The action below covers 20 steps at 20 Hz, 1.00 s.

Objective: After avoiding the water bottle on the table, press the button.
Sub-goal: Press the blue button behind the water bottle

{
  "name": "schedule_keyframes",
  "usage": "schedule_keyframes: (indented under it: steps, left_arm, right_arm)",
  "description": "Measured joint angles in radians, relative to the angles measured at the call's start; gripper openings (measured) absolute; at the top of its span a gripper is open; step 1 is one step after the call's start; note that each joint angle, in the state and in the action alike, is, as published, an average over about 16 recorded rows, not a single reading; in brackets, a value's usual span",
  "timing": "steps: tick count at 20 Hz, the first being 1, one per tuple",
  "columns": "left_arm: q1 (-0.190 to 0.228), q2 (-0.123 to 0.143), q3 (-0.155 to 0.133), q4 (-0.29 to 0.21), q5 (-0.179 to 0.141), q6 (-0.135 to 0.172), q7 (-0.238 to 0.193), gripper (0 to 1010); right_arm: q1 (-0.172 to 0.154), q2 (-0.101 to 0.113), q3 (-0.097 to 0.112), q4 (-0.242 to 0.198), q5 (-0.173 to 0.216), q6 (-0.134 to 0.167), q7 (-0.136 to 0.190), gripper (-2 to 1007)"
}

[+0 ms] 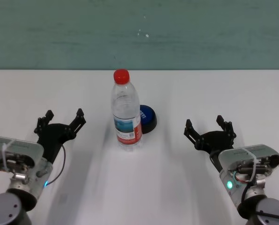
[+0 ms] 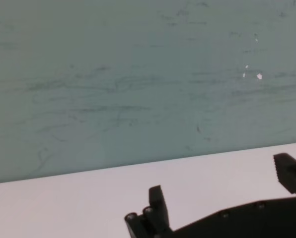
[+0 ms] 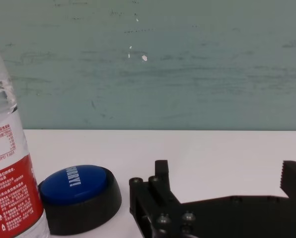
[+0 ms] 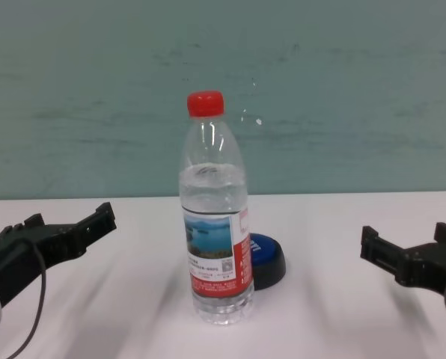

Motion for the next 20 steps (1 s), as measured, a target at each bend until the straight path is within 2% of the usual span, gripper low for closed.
schedule_keyframes:
  steps: [8,14,20]
  left_arm:
    - [0.006,0.003,-0.004,-0.006,-0.007,0.005,-0.020,1010]
    - [0.030,0.012,-0.017,-0.029,-0.023,0.005,-0.068,1010]
    - [0.072,0.026,-0.041,-0.068,-0.044,0.000,-0.126,1010]
  right_arm:
    - [0.000,0.000,0.000,0.000,0.000,0.000,0.000,1004]
    - [0.000,0.000,0.000,0.000,0.000,0.000,0.000,1004]
    - [0.000,0.000,0.000,0.000,0.000,0.000,0.000,1004]
